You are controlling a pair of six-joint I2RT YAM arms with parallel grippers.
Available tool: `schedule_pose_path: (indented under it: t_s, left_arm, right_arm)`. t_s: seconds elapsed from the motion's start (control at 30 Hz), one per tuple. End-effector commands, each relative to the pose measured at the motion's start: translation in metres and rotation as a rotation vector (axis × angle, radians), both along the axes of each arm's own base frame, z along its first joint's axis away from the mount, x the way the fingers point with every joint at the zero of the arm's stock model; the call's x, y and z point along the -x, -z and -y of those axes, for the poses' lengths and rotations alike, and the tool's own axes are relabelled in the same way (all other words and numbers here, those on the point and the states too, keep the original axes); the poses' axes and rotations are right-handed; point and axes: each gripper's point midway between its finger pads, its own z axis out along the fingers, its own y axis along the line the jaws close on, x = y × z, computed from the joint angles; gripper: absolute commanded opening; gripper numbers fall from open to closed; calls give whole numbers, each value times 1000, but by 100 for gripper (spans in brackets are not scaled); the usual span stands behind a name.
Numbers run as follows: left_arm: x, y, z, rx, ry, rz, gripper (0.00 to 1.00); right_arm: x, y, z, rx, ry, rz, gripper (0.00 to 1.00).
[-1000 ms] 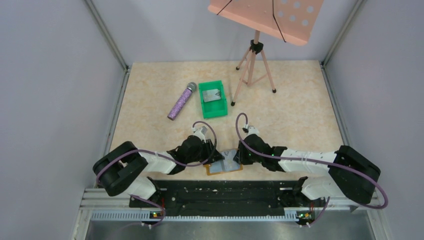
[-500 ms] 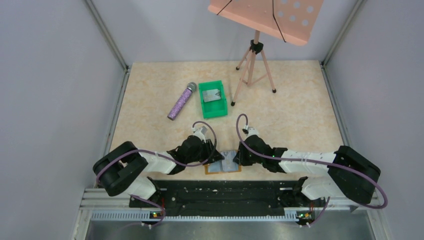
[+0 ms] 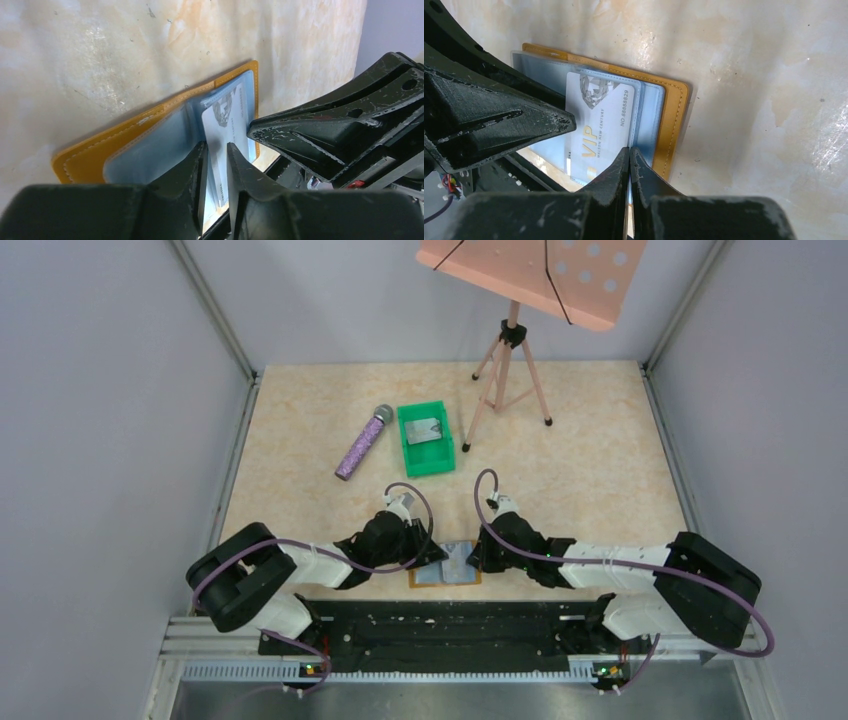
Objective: Take the credit cards out of the card holder
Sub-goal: Remove the credit card from the card holder.
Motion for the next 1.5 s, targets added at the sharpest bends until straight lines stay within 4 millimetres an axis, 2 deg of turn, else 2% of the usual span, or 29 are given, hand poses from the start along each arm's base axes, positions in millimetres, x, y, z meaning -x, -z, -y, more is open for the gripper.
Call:
schedule_pose_path:
  t_s: [0.0, 0.13, 0.17, 0.37, 0.5, 0.7, 1.0, 1.13, 1.2, 1.23, 1.3, 1.47]
  left_arm:
    - [3, -13, 9, 63, 21, 21, 22]
    - [5, -17, 10, 87, 23, 14, 1]
    - [5, -18, 10, 95, 23, 12, 0]
    - [7, -21, 7, 94, 18, 10, 0]
    - [6, -14, -1, 26, 17, -13, 0]
    - [6, -13, -7, -10, 39, -12, 0]
    - [2, -15, -18, -28, 2, -25, 0]
    - [6, -23, -14, 37, 12, -44, 0]
    - [6, -27, -12, 53, 20, -41, 11]
    - [6, -27, -11, 54, 21, -38, 13]
    - [7, -29, -9, 75, 36, -20, 0]
    - [4, -29, -7, 102, 25, -11, 0]
  right_arm:
    - [4, 5, 2, 3, -4, -15, 0]
    - [3, 6, 4, 10, 3, -16, 0]
    - [4, 7, 5, 14, 7, -18, 0]
    - [3, 16, 17, 55, 53, -26, 0]
    - [4, 21, 25, 80, 72, -32, 0]
    - [3, 34, 40, 107, 108, -57, 0]
    - [2, 35, 43, 111, 123, -61, 0]
    - [2, 31, 38, 88, 112, -58, 0]
    - [2, 29, 36, 77, 105, -53, 0]
    - [2, 28, 36, 75, 101, -47, 0]
    - [1, 27, 36, 72, 105, -40, 0]
    - [0, 24, 36, 69, 108, -34, 0]
